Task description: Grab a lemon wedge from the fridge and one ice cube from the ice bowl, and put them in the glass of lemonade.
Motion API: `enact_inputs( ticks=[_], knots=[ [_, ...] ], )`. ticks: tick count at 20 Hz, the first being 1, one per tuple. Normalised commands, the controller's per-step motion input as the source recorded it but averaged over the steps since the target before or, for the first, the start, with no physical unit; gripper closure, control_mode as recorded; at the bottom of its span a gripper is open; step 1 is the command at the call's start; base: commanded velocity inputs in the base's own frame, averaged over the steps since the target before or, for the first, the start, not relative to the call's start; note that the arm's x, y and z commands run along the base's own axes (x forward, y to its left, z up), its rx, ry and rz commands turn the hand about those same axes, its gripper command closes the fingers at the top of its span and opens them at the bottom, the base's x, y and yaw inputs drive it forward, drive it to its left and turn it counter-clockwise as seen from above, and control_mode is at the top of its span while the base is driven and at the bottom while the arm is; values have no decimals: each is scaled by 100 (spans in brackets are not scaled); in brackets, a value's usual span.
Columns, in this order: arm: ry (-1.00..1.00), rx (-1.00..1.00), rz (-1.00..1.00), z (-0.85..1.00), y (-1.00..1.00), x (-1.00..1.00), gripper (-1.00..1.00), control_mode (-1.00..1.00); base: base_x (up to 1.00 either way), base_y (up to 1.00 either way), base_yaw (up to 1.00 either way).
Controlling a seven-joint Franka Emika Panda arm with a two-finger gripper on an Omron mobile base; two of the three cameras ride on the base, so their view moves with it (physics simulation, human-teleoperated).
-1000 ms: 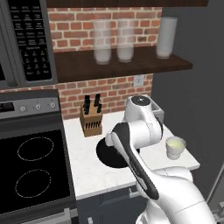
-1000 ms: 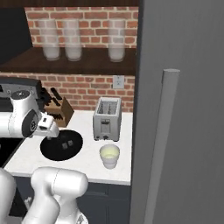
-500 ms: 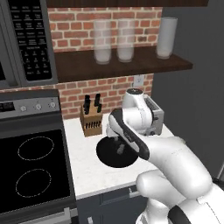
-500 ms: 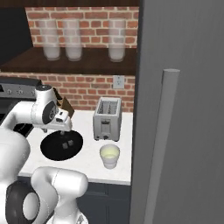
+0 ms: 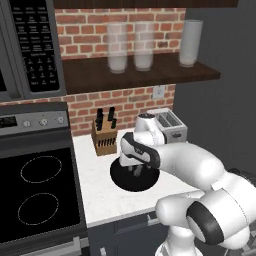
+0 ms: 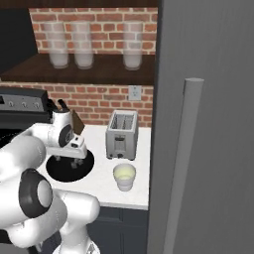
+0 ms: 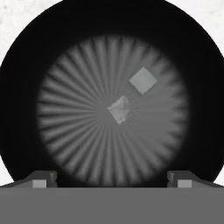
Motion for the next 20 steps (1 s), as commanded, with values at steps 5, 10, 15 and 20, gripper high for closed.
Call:
enact_inputs(
  ticks=[5, 10, 15, 20],
  knots=[
    [12, 0, 0, -55, 0, 0, -100, -100, 0, 0, 0],
    [0, 0, 0, -8, 2, 0, -100, -100, 0, 0, 0],
    [-1, 0, 0, -1, 10, 17, -100, -100, 0, 0, 0],
    [0, 0, 0, -17, 10, 40, -100, -100, 0, 0, 0]
  ],
)
